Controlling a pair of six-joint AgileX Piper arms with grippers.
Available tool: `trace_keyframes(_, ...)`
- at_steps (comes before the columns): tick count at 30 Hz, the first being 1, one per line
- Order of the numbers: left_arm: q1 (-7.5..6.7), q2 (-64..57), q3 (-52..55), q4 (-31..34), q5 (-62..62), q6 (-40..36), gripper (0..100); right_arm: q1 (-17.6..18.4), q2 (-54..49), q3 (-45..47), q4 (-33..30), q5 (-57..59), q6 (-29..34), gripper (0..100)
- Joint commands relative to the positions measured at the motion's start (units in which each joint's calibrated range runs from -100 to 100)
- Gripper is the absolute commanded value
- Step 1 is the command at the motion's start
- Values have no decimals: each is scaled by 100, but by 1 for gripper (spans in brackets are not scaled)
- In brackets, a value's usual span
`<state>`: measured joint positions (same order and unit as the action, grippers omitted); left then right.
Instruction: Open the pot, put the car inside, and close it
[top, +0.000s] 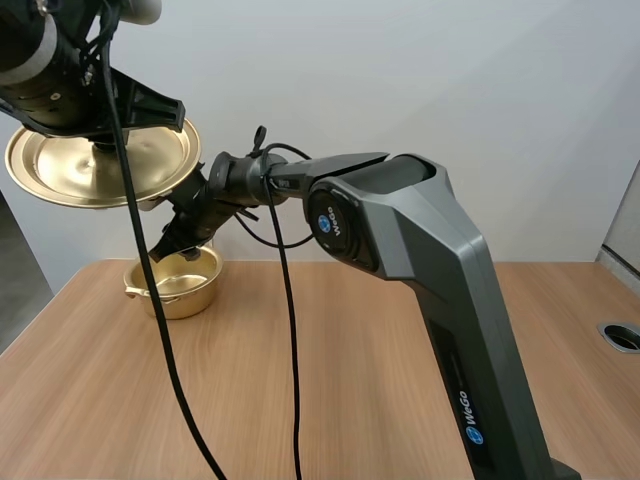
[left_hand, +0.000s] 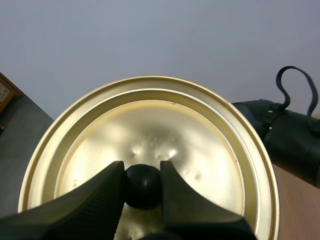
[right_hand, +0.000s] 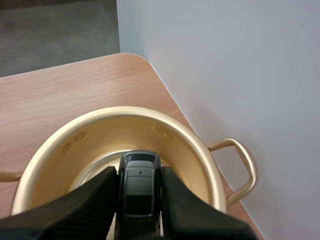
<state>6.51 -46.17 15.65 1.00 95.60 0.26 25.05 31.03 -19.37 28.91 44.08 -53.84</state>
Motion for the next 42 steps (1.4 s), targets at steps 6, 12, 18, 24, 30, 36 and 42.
trace_keyframes(6,1,-3,-7,-70,-7,-8,0,106,287,-373,-17,12,-15,0)
trace_keyframes(12,1,-3,-7,-70,-7,-8,0,139,666,-719,1,26,-15,0)
trace_keyframes(18,1,-3,-7,-70,-7,-8,0,139,916,-885,-32,10,-15,0)
trace_keyframes(24,1,-3,-7,-100,25,-8,0,139,936,-885,-84,-333,-15,0)
trace_keyframes(30,1,-3,-7,-100,25,-8,0,139,936,-885,-84,-412,-15,0)
trace_keyframes(36,1,-3,-7,-100,61,-8,0,139,936,-885,-84,-238,21,0)
trace_keyframes(42,1,-3,-7,-100,99,-8,0,139,991,-885,-84,-179,19,0)
